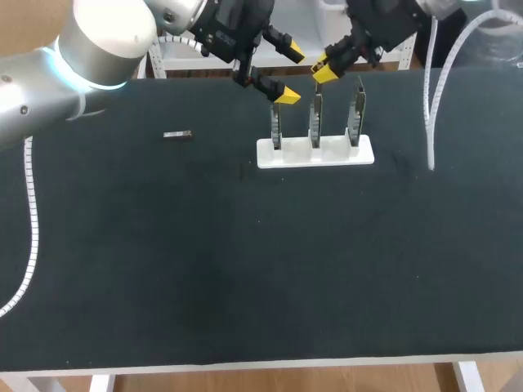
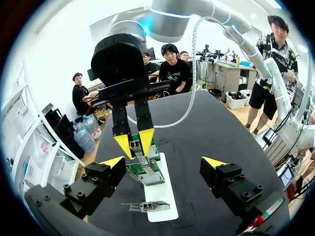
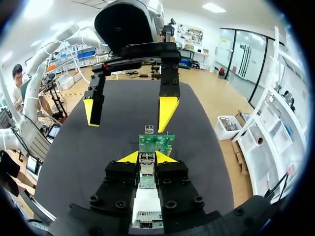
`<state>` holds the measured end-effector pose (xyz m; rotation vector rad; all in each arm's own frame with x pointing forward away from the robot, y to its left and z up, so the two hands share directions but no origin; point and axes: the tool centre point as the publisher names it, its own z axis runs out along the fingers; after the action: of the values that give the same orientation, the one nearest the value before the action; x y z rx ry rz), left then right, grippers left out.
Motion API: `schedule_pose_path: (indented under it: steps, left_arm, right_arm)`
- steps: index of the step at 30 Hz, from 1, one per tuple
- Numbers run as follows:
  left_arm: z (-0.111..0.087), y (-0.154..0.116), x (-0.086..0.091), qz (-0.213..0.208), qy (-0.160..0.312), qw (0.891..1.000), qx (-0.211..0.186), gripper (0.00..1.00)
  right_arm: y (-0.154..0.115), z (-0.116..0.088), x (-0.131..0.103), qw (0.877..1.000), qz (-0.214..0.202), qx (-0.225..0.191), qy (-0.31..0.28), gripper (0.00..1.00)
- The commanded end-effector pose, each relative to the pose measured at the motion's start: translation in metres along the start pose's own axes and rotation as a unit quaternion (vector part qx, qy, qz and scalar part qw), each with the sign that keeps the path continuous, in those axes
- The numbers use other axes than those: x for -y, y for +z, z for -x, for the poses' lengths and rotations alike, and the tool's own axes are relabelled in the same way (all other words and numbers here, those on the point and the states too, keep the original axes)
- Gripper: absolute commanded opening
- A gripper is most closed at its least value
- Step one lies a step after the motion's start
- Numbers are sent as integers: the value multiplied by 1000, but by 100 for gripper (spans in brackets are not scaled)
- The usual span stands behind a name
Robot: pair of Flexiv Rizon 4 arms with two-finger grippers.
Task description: Pick up the optical module with the left hand, and insert it into the network port with the right hand.
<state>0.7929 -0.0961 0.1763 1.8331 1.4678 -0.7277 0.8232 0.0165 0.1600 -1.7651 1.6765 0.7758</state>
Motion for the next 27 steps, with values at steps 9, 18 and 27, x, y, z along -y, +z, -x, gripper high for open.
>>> schedule_pose_path:
  steps: [9, 18, 27]
  left_arm:
    - [0, 0, 0, 0, 1, 1000, -1, 100]
    - [0, 0, 0, 0, 1, 1000, -1, 100]
    - [0, 0, 0, 0, 1, 1000, -1, 100]
  right_arm:
    - [1, -2, 7, 1000, 4, -4, 3, 0]
    - [3, -6, 8, 1000, 10, -3, 6, 0]
    - [0, -2, 5, 1000, 7, -2, -2, 0]
